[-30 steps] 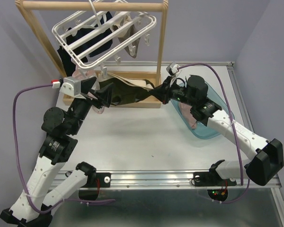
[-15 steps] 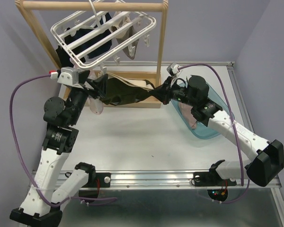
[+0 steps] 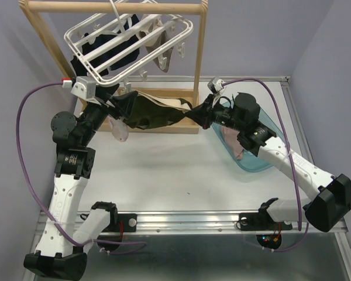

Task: Remove the underwear clipped to the hanger
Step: Remove the underwear from the hanger.

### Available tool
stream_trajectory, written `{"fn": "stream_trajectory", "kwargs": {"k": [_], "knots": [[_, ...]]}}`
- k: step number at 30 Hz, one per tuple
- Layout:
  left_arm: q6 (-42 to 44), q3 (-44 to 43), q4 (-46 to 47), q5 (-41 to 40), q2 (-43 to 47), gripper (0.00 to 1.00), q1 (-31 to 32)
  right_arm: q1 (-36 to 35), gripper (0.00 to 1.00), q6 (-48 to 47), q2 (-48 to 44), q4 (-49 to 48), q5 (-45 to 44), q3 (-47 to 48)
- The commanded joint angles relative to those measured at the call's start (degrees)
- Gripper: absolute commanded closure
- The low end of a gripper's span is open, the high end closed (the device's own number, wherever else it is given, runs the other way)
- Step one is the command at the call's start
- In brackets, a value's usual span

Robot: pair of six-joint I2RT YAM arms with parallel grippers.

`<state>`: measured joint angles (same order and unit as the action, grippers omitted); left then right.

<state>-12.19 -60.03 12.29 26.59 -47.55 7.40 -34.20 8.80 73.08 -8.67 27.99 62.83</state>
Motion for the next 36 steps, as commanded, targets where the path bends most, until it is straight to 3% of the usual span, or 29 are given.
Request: {"fn": "stream_trajectory", "kwargs": {"k": [1, 12, 19, 36], "knots": [[-1.52, -1.58, 6.51, 3.91, 0.44, 0.18, -0.37, 0.27, 0.99, -0.71, -1.45, -4.17, 1.02, -1.48], [-3.72, 0.00, 10.81, 2.33, -0.44, 0.21, -0.46, 0.36, 0.99, -0.36, -1.54, -4.25, 2.16, -1.57], [-8.99, 5.80, 21.18, 0.84, 1.58, 0.23, -0.46, 0.36, 0.99, 0.25, -1.45, -4.52, 3.04, -1.74], [-13.74, 10.90, 32.70, -0.22, 0.53, 0.28, -0.46, 0.45, 0.99, 1.22, -1.53, -5.48, 4.44, -2.27]]}}
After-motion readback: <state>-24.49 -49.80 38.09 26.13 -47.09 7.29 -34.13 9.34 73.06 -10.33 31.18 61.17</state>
